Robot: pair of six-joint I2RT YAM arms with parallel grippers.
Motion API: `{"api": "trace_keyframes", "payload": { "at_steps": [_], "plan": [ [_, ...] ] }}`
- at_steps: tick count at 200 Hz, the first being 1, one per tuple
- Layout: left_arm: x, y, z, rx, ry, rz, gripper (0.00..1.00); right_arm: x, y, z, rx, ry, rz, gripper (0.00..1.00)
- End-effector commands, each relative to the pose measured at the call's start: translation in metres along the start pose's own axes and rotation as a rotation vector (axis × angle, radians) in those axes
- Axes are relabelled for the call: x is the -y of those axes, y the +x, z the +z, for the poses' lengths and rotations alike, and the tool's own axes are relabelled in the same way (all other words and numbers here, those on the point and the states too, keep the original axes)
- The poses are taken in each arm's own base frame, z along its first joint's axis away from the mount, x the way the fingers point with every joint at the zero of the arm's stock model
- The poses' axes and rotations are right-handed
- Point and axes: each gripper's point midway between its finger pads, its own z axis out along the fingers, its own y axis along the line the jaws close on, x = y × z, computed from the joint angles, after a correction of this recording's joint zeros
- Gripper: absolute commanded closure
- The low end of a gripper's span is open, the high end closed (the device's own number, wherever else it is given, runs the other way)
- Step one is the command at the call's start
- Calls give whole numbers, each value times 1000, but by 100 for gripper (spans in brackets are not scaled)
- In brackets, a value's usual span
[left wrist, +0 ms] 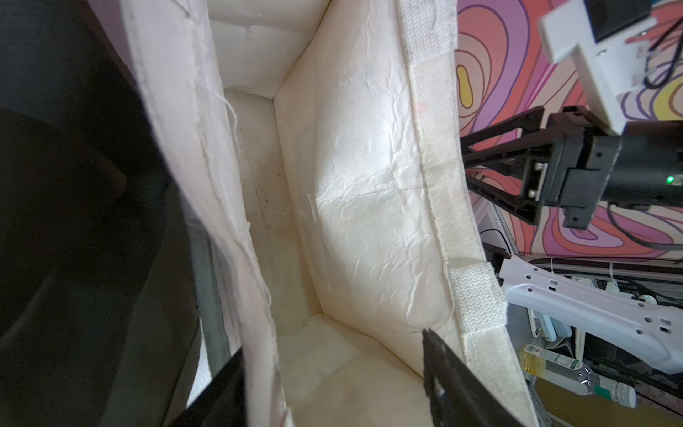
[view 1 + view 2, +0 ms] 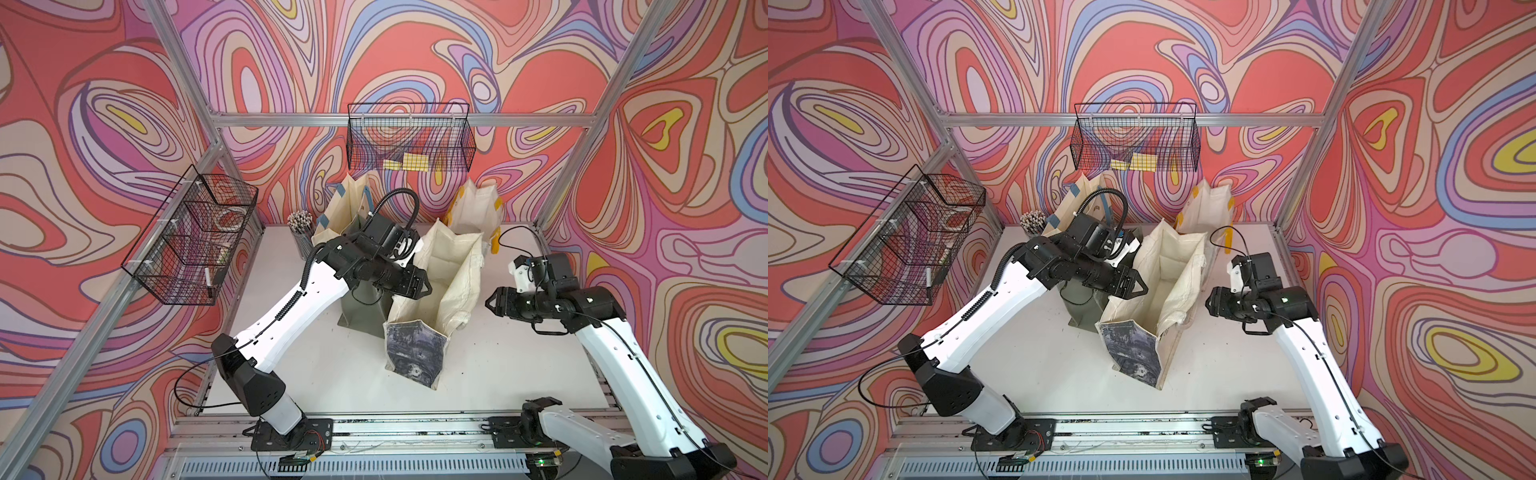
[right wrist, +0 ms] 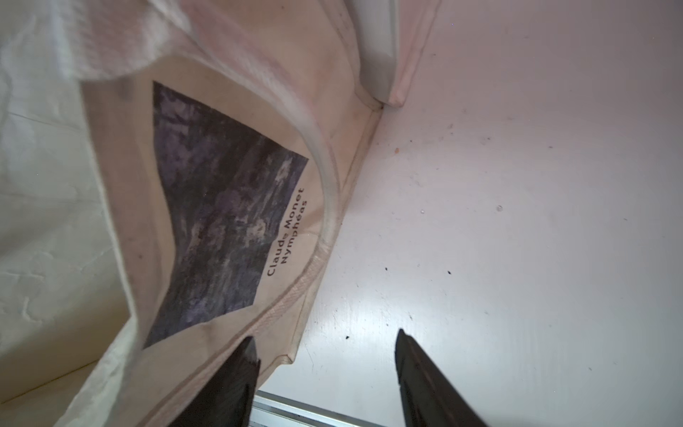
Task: Put away the canvas bag
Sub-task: Pick up the canvas bag from the center of the board.
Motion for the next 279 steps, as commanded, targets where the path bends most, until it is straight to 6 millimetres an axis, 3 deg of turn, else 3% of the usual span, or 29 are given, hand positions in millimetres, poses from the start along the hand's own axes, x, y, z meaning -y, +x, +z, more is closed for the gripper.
{"api": "trace_keyframes", "payload": {
  "at_steps": [1, 52, 109, 157, 221, 249, 279],
  "plan": [
    [18, -2, 3, -1, 55, 45, 31, -36, -33, 5, 103, -174, -23, 38],
    [34, 1, 15, -18, 91, 56, 28, -62, -35, 30, 101, -254, -37, 41],
    [49, 1, 22, -33, 118, 76, 25, -79, -41, 25, 166, -341, -6, 41],
    [64, 0, 19, -38, 136, 113, 24, -81, -49, 22, 136, -295, 91, 41],
    [48, 15, 33, -117, 34, 114, 21, -78, -40, 39, 109, -210, 110, 44],
    [39, 15, 33, -116, -15, 113, 20, -74, -41, 39, 131, -195, 127, 45],
    [44, 11, 35, -116, -9, 121, 20, -77, -45, 35, 147, -201, 136, 49]
  ]
}}
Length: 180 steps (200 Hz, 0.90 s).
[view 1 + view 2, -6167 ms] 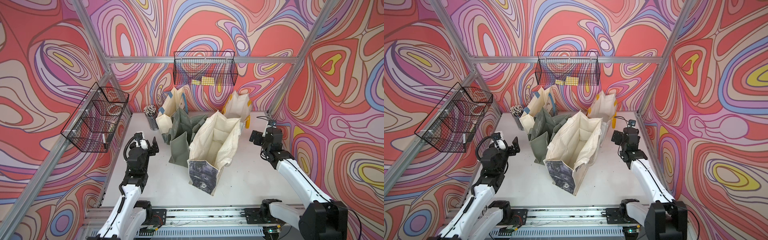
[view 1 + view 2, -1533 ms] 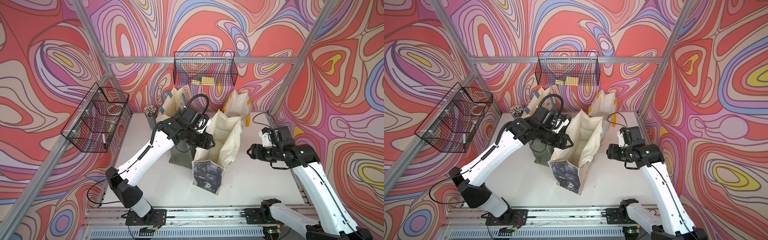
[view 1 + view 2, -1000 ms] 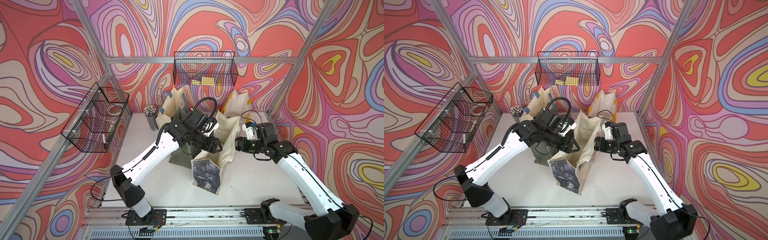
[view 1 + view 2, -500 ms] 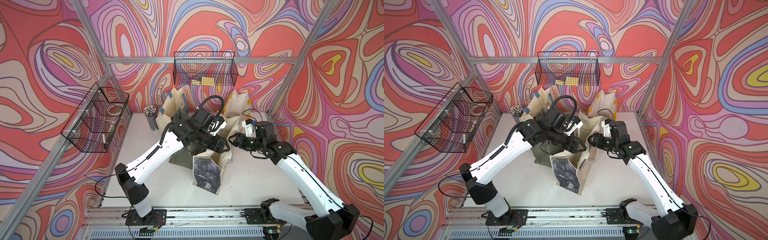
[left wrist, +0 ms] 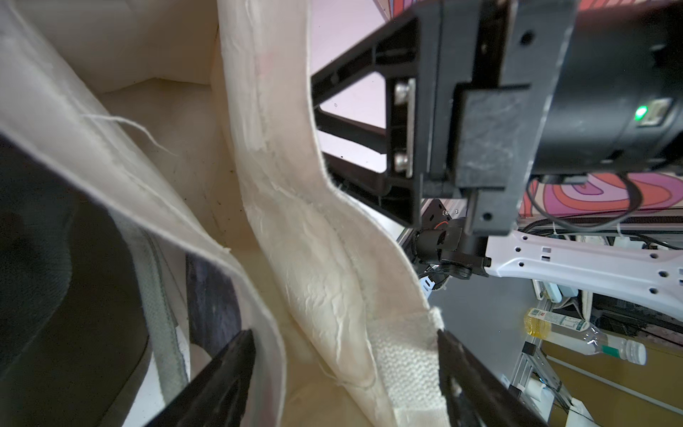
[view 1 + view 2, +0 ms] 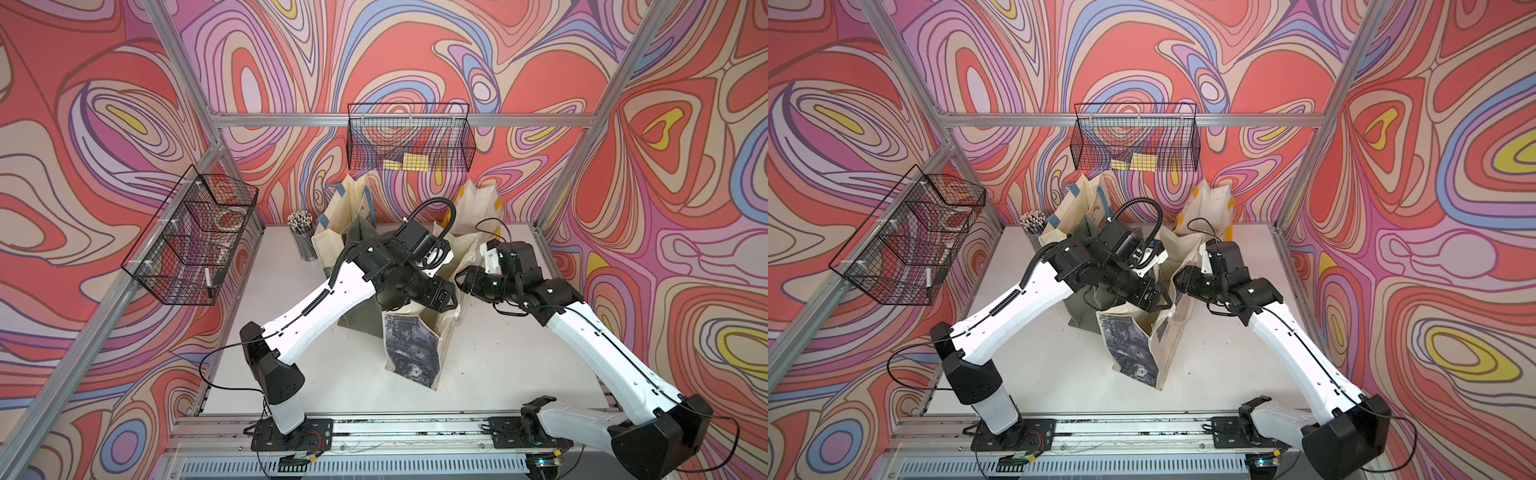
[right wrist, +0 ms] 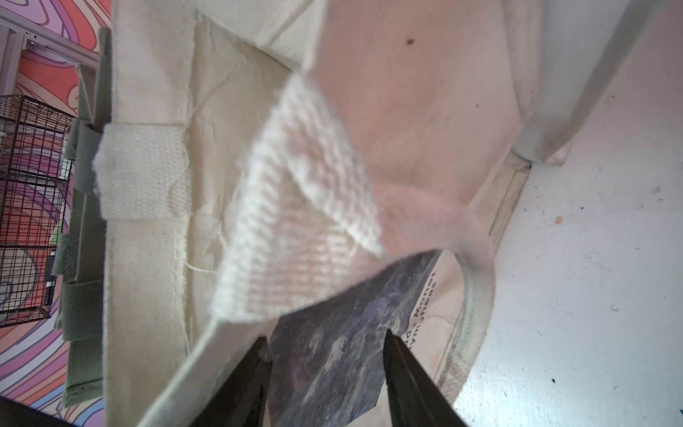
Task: Put away the canvas bag
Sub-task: Pick up the canvas bag from the center of the board.
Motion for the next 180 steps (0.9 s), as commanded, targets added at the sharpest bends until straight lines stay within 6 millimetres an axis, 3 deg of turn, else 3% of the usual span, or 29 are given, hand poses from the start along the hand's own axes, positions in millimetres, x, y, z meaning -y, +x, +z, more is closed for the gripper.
{"api": "trace_keyframes", "payload": {
  "at_steps": [1, 59, 138, 180],
  "plan": [
    [1, 2, 2, -26, -24, 18, 20, -2, -4, -4, 32, 9, 12, 49],
    [16, 4, 1, -37, 10, 47, 21, -3, 0, 7, 8, 27, 35, 55],
    [17, 16, 12, -110, -27, 88, 20, -13, -9, 4, 40, 47, 25, 62],
    [5, 17, 13, -118, -95, 82, 21, -15, -7, 9, 35, 46, 28, 63]
  ]
}}
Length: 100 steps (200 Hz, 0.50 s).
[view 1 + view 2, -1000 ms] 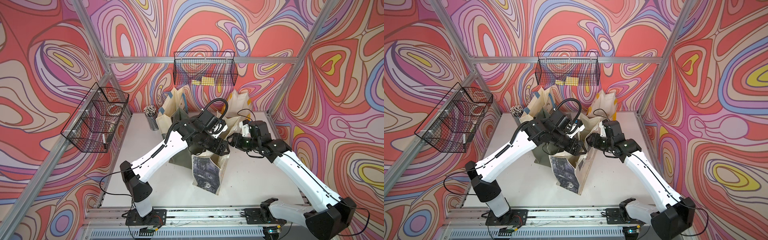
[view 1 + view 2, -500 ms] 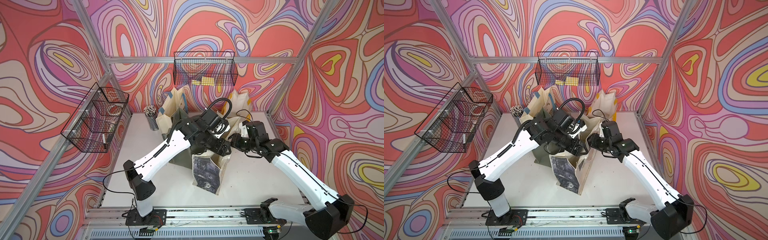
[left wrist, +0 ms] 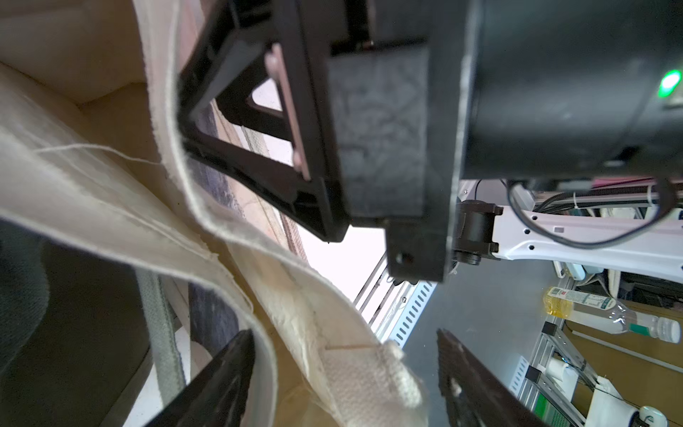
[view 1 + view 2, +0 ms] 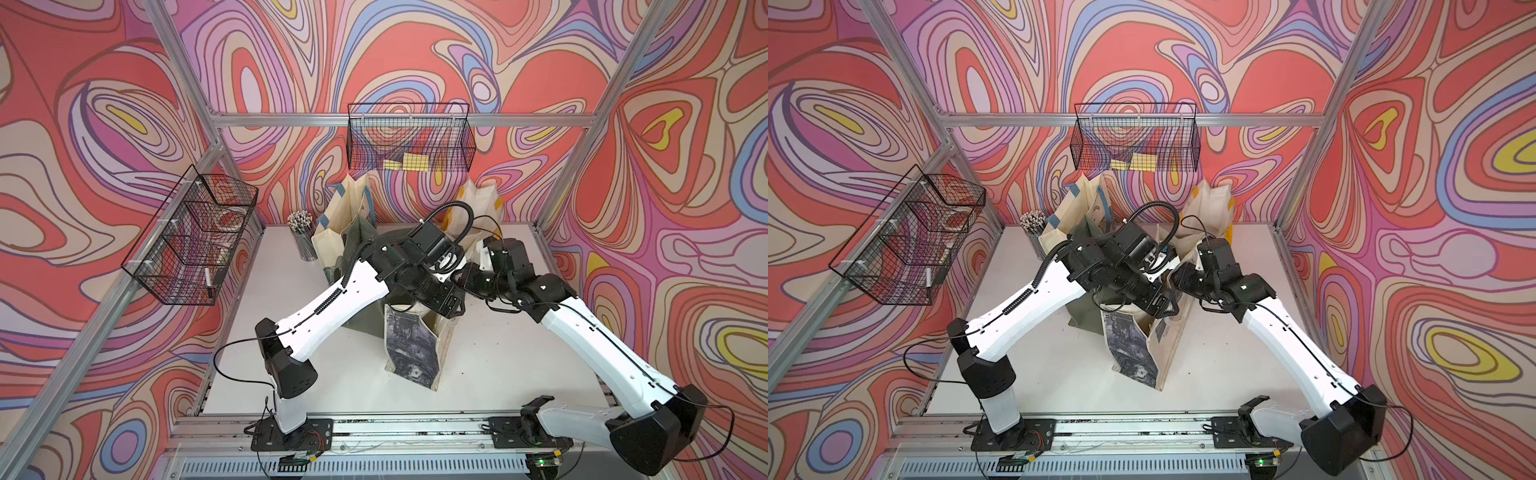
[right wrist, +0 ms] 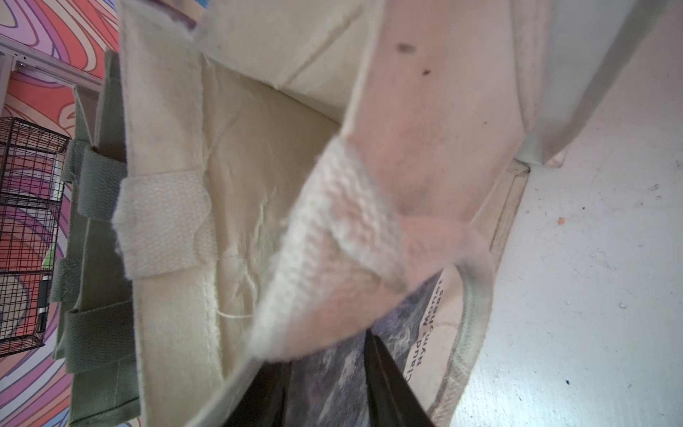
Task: Put away the canvas bag
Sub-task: Pick up the canvas bag from the center of the board.
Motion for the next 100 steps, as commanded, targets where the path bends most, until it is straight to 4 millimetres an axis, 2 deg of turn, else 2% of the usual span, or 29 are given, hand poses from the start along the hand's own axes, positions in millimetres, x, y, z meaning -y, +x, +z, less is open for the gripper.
{"api": "trace_keyframes", "payload": {
  "at_steps": [1, 28, 58, 82, 100],
  "plan": [
    [-9, 13, 2, -59, -66, -1, 21, -3, -4, 1, 15, 8, 2, 63],
    [-23, 14, 4, -79, -147, -12, 28, -1, -2, 1, 12, 12, 3, 64],
    [-27, 11, 4, -70, -168, -22, 39, 3, 1, -1, 13, 20, -5, 65],
    [-30, 13, 8, -83, -180, -38, 52, 5, 1, -5, 14, 34, -21, 66],
    [-33, 13, 9, -92, -189, -59, 66, 13, 0, -13, 24, 82, -56, 66]
  ]
}}
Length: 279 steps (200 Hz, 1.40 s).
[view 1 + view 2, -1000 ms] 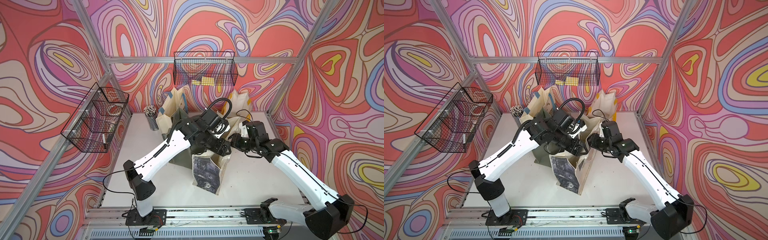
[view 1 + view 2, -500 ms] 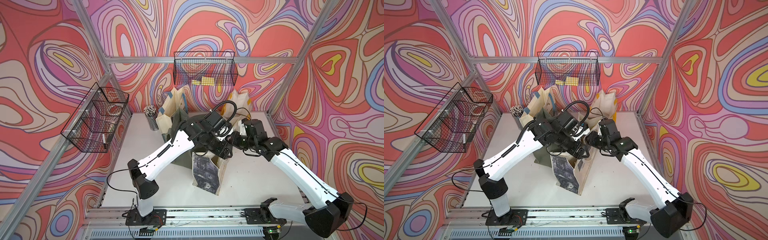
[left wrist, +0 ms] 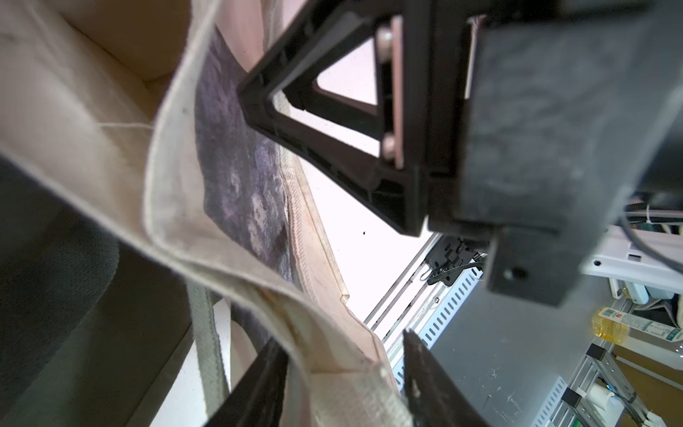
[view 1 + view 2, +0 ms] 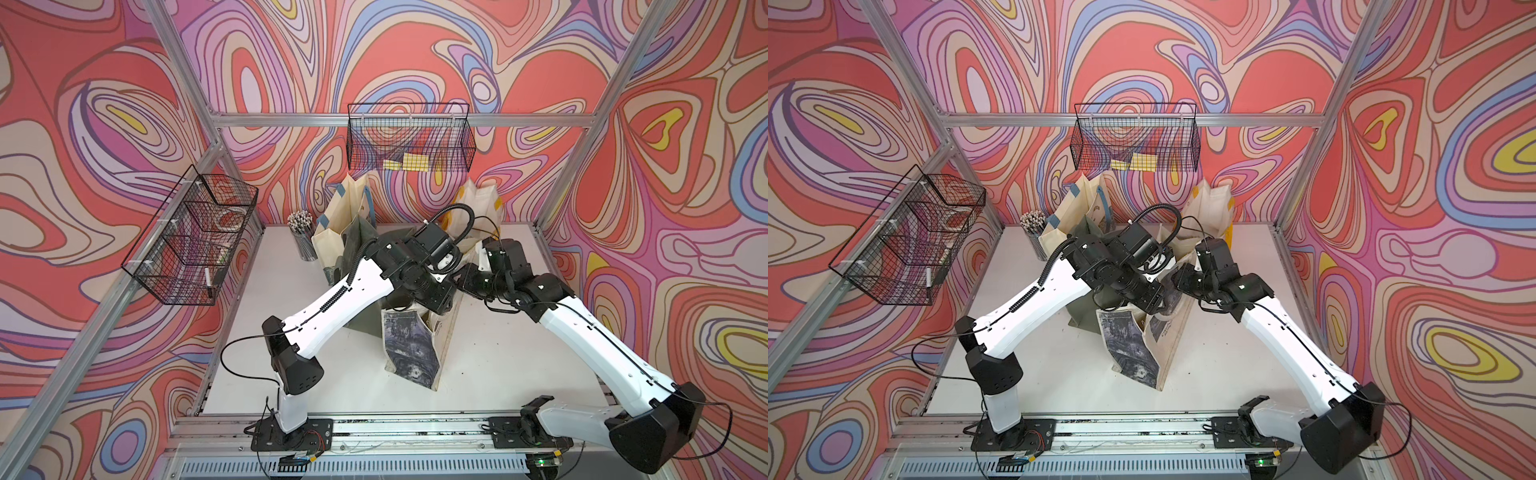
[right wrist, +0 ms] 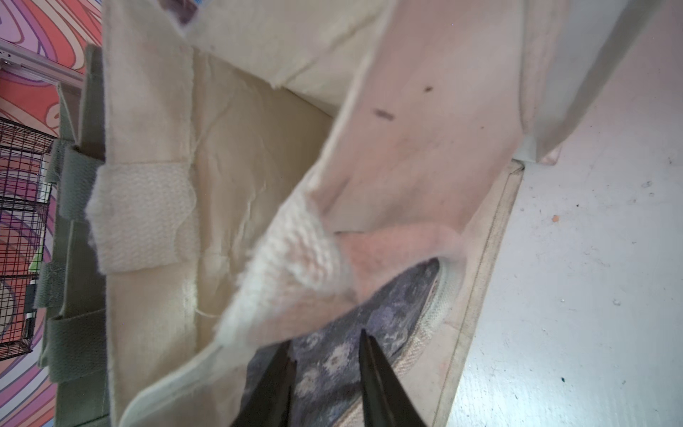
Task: Put away the canvas bag
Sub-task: Pick up the canvas bag from the center of the board.
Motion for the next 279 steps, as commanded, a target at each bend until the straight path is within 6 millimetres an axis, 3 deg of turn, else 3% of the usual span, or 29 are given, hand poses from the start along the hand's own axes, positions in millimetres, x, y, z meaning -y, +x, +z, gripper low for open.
{"api": "trace_keyframes", "payload": {
  "at_steps": [1, 32, 56, 80, 130, 177, 202, 231, 279],
  "plan": [
    [-9, 10, 8, -59, -52, -29, 67, 9, -2, -14, 25, 62, -55, 66],
    [-10, 3, 1, -27, -44, -81, 100, 25, -16, -54, 103, 186, -176, 66],
    [-5, -4, -8, 12, -26, -130, 100, 16, -18, -84, 143, 145, -320, 56],
    [-5, -8, -20, 60, -29, -213, 100, 3, 4, -100, 109, 18, -443, 42],
    [-17, -18, -42, 228, -51, -411, 100, -7, 49, -104, 24, -183, -500, 35],
    [-21, -35, -59, 368, -49, -520, 100, -20, 60, -125, 147, -356, -498, 33],
    [-22, -43, -57, 397, -62, -534, 100, -17, 72, -121, 157, -416, -458, 33],
    [-25, -52, -53, 412, -88, -537, 100, -13, 73, -132, 255, -454, -475, 33],
    [-22, -69, -47, 408, -100, -520, 100, 3, 77, -98, 224, -382, -523, 32]
  ]
}}
